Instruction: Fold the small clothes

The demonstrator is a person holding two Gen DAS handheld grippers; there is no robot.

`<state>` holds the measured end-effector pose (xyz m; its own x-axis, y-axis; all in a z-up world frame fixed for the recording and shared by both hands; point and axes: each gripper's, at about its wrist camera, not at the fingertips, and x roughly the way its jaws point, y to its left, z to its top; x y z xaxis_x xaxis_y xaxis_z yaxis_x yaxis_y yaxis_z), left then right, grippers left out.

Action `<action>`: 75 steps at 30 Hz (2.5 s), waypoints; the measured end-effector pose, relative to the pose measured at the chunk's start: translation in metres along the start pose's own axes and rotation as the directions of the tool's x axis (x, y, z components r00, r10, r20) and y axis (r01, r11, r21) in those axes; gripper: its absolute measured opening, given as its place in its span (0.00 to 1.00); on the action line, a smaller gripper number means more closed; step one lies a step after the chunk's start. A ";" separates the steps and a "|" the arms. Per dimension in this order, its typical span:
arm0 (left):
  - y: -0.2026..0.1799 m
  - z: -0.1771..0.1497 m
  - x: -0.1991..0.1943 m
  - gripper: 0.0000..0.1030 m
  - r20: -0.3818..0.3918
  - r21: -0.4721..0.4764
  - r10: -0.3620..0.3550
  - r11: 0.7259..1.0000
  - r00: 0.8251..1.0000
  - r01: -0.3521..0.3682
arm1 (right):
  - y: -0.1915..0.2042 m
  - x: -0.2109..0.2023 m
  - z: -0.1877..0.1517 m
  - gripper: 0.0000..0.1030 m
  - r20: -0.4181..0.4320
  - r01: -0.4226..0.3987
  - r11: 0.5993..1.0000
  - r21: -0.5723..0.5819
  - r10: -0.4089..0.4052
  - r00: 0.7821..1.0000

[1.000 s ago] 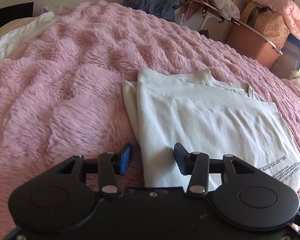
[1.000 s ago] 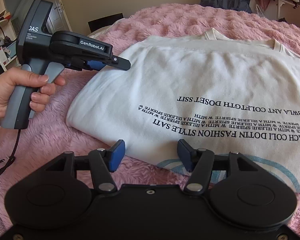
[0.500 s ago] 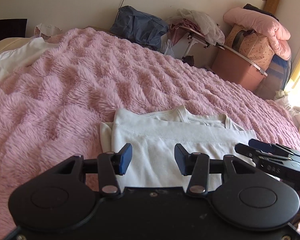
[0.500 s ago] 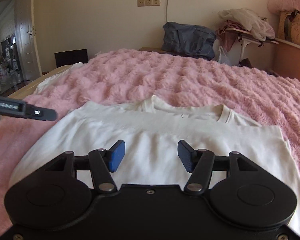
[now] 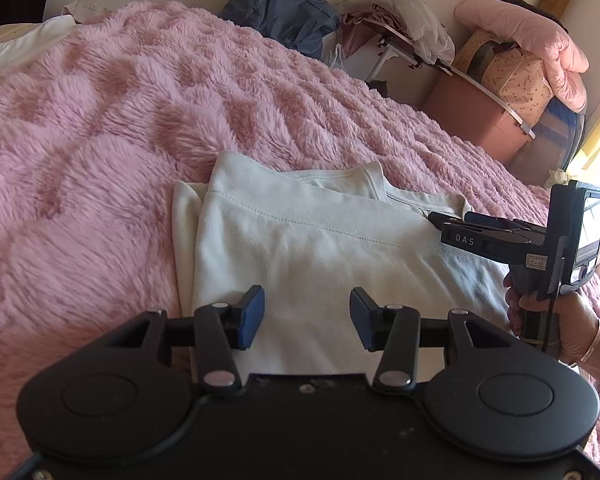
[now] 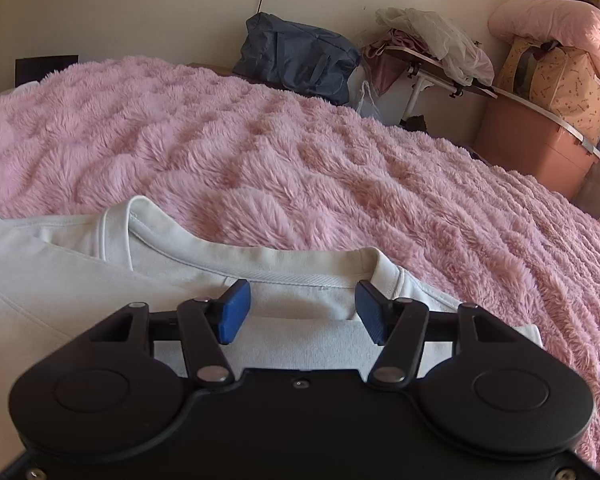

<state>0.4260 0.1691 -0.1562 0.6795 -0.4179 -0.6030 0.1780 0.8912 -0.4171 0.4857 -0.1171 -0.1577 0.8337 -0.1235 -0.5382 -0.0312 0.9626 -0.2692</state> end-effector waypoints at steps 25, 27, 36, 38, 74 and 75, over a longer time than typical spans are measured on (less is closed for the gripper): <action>-0.006 0.013 -0.018 0.49 -0.010 0.001 0.045 0.999 0.999 -0.045 | -0.004 -0.170 -0.104 0.58 -0.129 -0.170 0.982 -0.087 0.158 0.979; -0.003 0.016 -0.024 0.49 -0.008 0.004 0.054 0.999 0.998 -0.054 | -0.006 -0.180 -0.110 0.58 -0.158 -0.194 0.977 -0.083 0.179 0.971; 0.016 0.028 -0.044 0.50 0.005 -0.012 0.079 0.997 0.997 -0.079 | -0.001 -0.187 -0.122 0.58 -0.195 -0.191 0.975 -0.114 0.167 0.967; 0.023 0.034 -0.046 0.50 0.015 -0.022 0.090 0.996 0.996 -0.089 | 0.004 -0.196 -0.116 0.58 -0.144 -0.167 0.977 -0.136 0.147 0.979; 0.065 0.052 0.025 0.46 -0.066 -0.325 -0.063 0.945 0.996 0.038 | 0.227 -0.235 -0.118 0.55 0.186 -0.099 0.666 -0.739 0.344 0.920; 0.066 0.052 0.023 0.45 -0.059 -0.326 -0.068 0.944 0.996 0.045 | 0.226 -0.236 -0.119 0.54 0.190 -0.097 0.667 -0.739 0.344 0.919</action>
<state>0.4903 0.2271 -0.1619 0.6227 -0.4870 -0.6124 -0.0337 0.7653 -0.6428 0.2165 0.1015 -0.1864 0.8606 0.2636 -0.4358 -0.5090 0.4753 -0.7176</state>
